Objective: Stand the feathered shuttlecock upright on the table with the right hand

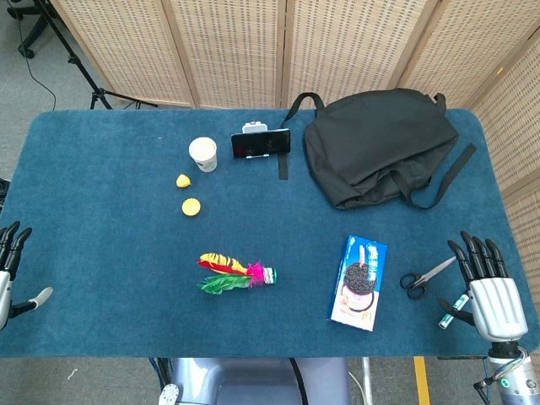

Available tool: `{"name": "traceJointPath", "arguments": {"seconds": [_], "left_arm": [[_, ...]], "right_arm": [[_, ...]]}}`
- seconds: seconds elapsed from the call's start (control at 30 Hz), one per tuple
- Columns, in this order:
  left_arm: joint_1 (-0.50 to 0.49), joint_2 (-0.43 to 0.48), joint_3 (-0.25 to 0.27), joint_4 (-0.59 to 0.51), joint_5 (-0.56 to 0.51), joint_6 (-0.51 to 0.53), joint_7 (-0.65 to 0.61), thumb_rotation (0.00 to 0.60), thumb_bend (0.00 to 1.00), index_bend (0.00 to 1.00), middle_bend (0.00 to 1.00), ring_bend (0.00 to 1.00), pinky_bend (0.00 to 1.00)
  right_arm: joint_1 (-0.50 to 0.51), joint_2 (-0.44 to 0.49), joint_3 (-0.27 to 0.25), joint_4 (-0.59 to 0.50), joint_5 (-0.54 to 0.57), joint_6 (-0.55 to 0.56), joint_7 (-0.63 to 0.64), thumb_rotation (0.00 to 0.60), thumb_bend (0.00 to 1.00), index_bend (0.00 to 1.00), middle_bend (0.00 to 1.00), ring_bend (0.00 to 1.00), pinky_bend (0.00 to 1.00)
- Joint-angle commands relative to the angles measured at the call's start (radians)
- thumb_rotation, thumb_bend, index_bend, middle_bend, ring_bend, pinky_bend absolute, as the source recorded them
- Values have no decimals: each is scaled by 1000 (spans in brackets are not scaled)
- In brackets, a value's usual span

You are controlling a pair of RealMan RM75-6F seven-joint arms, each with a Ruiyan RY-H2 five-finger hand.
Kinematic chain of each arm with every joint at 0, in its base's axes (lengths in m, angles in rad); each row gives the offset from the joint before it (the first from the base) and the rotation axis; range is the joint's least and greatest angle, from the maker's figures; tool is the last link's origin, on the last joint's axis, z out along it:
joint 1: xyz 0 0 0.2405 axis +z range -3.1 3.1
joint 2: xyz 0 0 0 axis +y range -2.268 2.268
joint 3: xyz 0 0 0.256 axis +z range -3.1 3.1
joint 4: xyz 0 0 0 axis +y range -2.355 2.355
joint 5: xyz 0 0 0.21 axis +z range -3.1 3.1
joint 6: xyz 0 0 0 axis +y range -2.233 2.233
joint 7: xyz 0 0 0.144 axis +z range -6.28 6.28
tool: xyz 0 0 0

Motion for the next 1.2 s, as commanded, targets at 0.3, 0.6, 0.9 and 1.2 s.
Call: {"name": "traceJointPath", "arguments": {"seconds": [0.3, 0.6, 0.9, 1.2], "left_arm": [[3, 15, -7, -10, -9, -3, -22, 600, 0, 0, 0, 0, 24], [4, 22, -3, -20, -3, -6, -25, 600, 0, 0, 0, 0, 24], [-4, 33, -3, -24, -4, -25, -37, 600, 0, 0, 0, 0, 24], [-21, 44, -8, -24, -40, -77, -50, 600, 0, 0, 0, 0, 8]], "right_arm": [[64, -20, 11, -33, 35, -116, -26, 600, 0, 68, 0, 0, 0], [301, -33, 105, -280, 123, -442, -24, 600, 0, 145, 0, 0, 0], [503, -208, 206, -261, 389, -662, -110, 600, 174, 278, 0, 0, 0], [755, -551, 292, -89, 772, -656, -412, 600, 348, 301, 0, 0, 0]]}}
